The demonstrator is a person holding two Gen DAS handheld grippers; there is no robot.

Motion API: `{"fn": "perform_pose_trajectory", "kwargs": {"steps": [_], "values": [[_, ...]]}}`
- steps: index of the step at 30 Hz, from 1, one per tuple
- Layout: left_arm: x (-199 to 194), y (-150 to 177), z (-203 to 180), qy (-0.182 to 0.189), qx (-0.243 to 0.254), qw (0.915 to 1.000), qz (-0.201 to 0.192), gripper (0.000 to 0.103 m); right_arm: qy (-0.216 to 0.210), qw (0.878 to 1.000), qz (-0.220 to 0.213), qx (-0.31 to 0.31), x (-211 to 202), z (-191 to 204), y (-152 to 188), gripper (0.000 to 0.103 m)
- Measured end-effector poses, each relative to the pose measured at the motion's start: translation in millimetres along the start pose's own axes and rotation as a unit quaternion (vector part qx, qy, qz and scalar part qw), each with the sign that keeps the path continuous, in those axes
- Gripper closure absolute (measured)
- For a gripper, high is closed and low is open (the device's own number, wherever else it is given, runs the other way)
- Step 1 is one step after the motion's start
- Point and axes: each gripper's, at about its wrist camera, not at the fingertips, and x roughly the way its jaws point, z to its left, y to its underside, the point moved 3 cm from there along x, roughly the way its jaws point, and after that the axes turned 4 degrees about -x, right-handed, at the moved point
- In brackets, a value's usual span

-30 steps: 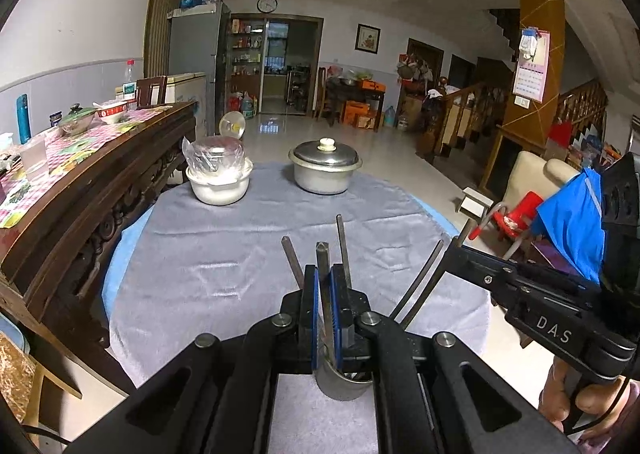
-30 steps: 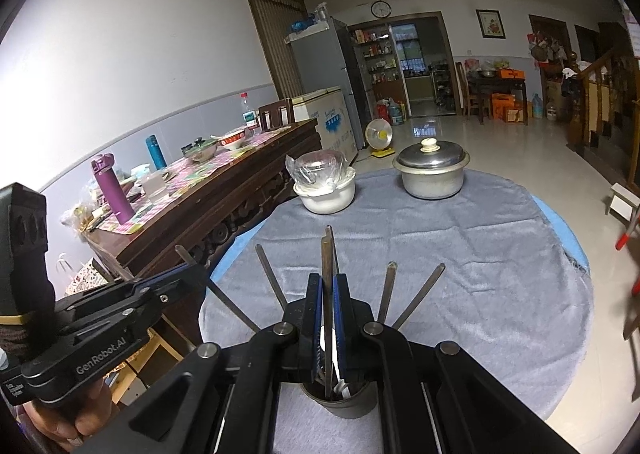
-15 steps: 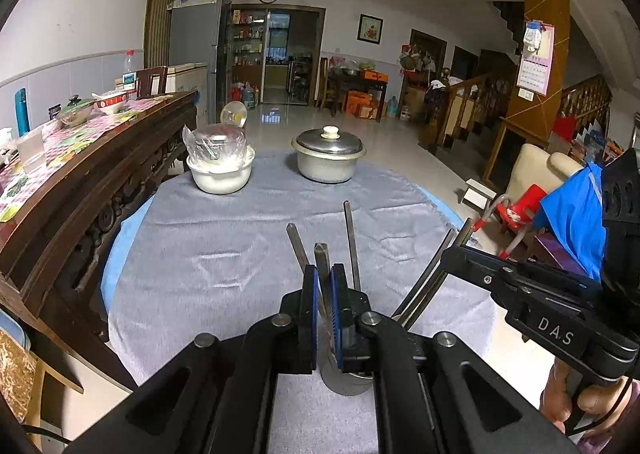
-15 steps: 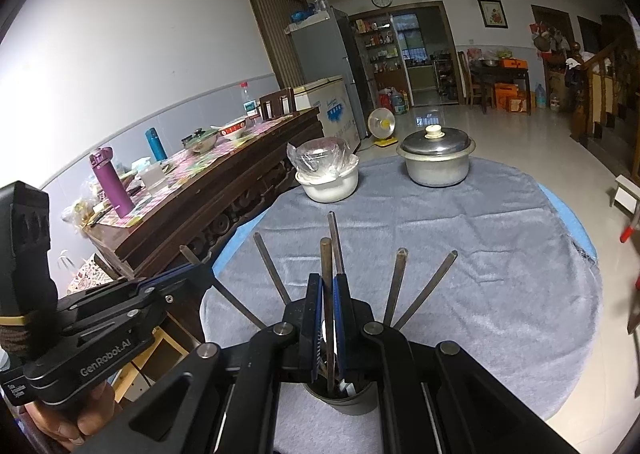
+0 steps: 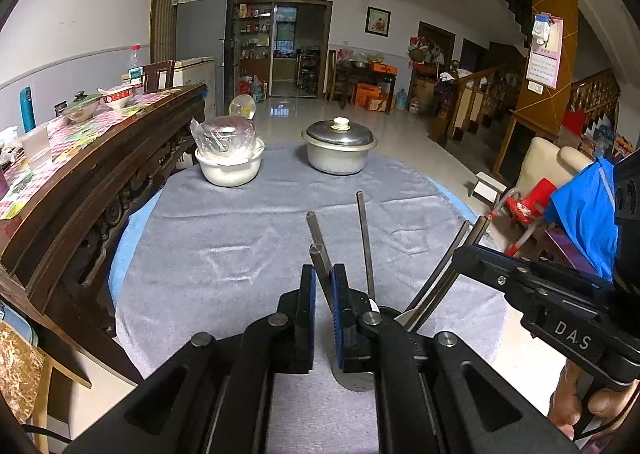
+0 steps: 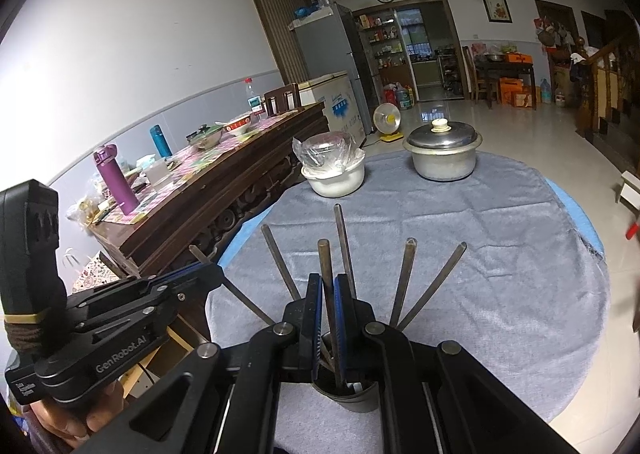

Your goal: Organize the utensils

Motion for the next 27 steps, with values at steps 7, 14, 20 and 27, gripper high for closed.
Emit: {"fn": "perform_pose_trajectory", "kwargs": {"steps": [7, 14, 20, 27], "values": [[0, -1, 6, -0.008, -0.006, 0.9999, 0.005, 0.082, -0.01, 1.0, -0.001, 0.003, -2, 2, 0, 0.094], [-7, -5, 8, -0.022, -0.002, 0.9997, -0.007, 0.051, -0.025, 0.999, -0.007, 0.025, -11, -3, -4, 0.094], [-11, -5, 12, -0.034, -0.005, 0.9993, -0.013, 0.04, -0.026, 0.998, -0.028, 0.055, -22, -17, -8, 0.07], [-18, -5, 18, -0.078, 0.005, 0.9966, -0.025, 0.03, -0.012, 0.997, -0.047, 0.059, -37, -25, -12, 0.062]]}}
